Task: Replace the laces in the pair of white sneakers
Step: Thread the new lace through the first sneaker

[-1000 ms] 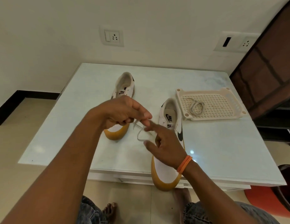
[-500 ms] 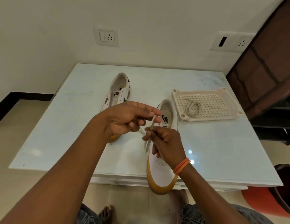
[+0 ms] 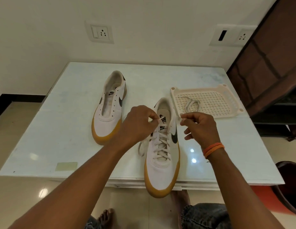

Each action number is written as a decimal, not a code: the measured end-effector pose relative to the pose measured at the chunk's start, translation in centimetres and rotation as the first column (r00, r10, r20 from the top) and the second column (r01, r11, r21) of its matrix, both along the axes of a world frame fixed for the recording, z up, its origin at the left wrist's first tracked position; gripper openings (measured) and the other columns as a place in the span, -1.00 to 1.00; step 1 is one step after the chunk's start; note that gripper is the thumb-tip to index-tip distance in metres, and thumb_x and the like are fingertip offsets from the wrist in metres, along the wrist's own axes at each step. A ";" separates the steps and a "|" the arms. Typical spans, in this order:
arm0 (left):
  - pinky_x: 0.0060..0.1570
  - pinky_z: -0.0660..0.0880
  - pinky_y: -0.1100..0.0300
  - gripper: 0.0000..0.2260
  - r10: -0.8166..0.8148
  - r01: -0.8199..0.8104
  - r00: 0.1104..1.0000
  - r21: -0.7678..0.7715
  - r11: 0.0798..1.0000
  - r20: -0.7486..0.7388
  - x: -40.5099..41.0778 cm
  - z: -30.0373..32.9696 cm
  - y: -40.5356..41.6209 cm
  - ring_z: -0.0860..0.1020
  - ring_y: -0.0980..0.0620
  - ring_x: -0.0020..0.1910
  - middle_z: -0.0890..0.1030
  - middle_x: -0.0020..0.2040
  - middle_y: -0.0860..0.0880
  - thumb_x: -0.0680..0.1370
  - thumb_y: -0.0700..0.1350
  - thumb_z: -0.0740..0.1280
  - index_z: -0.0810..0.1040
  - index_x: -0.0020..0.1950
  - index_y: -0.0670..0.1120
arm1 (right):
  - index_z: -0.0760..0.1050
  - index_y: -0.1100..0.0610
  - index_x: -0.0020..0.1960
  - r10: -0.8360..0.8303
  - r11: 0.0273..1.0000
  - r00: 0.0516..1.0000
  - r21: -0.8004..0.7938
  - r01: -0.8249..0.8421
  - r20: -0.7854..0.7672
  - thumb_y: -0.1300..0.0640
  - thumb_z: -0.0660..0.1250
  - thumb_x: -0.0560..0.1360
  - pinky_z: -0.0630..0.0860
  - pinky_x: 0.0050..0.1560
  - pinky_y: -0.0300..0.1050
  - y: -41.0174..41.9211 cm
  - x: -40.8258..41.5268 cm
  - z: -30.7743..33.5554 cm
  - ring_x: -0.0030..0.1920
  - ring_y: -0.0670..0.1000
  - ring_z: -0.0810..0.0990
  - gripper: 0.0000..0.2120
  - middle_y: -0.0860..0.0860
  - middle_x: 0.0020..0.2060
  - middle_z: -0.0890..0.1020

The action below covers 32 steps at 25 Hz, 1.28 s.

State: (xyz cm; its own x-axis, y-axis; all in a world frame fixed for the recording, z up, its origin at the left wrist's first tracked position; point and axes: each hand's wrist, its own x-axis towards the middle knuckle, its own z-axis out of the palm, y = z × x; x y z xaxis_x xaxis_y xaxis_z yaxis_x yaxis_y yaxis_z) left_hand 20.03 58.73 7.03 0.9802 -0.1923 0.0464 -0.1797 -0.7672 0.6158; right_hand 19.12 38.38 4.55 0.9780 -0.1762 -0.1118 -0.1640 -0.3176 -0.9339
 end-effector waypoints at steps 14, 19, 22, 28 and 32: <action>-0.13 0.34 0.09 -0.93 -0.205 -0.003 0.921 0.531 0.847 0.331 -0.9 -2.8 -3.2 0.39 -0.06 -0.02 0.49 0.01 -0.06 0.49 -0.12 0.43 0.70 -0.07 -0.05 | 0.65 0.13 0.09 0.406 0.813 0.907 -0.499 -0.300 0.116 0.36 0.39 0.47 0.52 0.11 -0.12 0.6 0.5 -1.8 -0.07 0.04 0.58 -0.75 0.06 -0.15 0.59; -0.02 0.14 0.12 -0.81 -0.085 -0.027 0.974 0.480 0.877 0.210 -0.9 -3.1 -3.5 0.27 -0.02 0.12 0.38 0.16 -0.01 0.60 -0.01 0.26 0.64 0.10 0.02 | 0.64 0.15 0.10 0.399 0.831 0.907 -0.472 -0.295 0.134 0.37 0.38 0.47 0.48 0.09 -0.26 0.5 0.3 -1.5 -0.10 -0.08 0.53 -0.74 -0.20 -0.26 0.48; 0.02 0.17 0.09 -0.82 -0.146 -0.004 0.967 0.582 0.813 0.211 -1.0 -2.9 -4.0 0.26 -0.02 0.14 0.36 0.19 -0.01 0.60 -0.01 0.26 0.59 0.10 -0.02 | 0.64 0.13 0.11 0.415 0.818 0.902 -0.482 -0.314 0.116 0.34 0.38 0.48 0.46 0.08 -0.24 0.7 0.2 -1.6 -0.08 -0.03 0.54 -0.75 -0.05 -0.20 0.53; 0.04 0.12 0.08 -0.84 -0.119 0.118 0.993 0.421 0.899 -0.024 0.0 -2.5 -3.4 0.22 -0.02 0.20 0.28 0.10 0.07 0.57 0.01 0.33 0.66 0.09 0.16 | 0.63 0.10 0.13 0.402 0.828 0.909 -0.468 -0.309 0.111 0.36 0.36 0.48 0.44 0.07 -0.30 0.4 0.2 -1.8 -0.07 -0.04 0.55 -0.71 -0.03 -0.14 0.54; 0.04 0.08 0.08 -0.84 -0.126 0.139 0.990 0.381 0.914 -0.059 0.2 -2.3 -3.1 0.21 0.01 0.21 0.20 0.05 0.11 0.54 0.04 0.37 0.67 0.09 0.16 | 0.64 0.13 0.11 0.406 0.829 0.909 -0.456 -0.324 0.091 0.38 0.35 0.49 0.45 0.08 -0.30 0.5 0.2 -1.5 -0.04 -0.02 0.58 -0.73 -0.02 -0.12 0.56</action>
State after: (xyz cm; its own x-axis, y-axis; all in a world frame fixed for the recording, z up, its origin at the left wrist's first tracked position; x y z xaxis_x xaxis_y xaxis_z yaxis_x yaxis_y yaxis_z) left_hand 20.26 55.60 4.77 0.9443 -0.3171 -0.0886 -0.2807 -0.9161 0.2865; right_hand 19.36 38.89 3.06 0.9756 0.2078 0.0702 0.1971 -0.6899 -0.6965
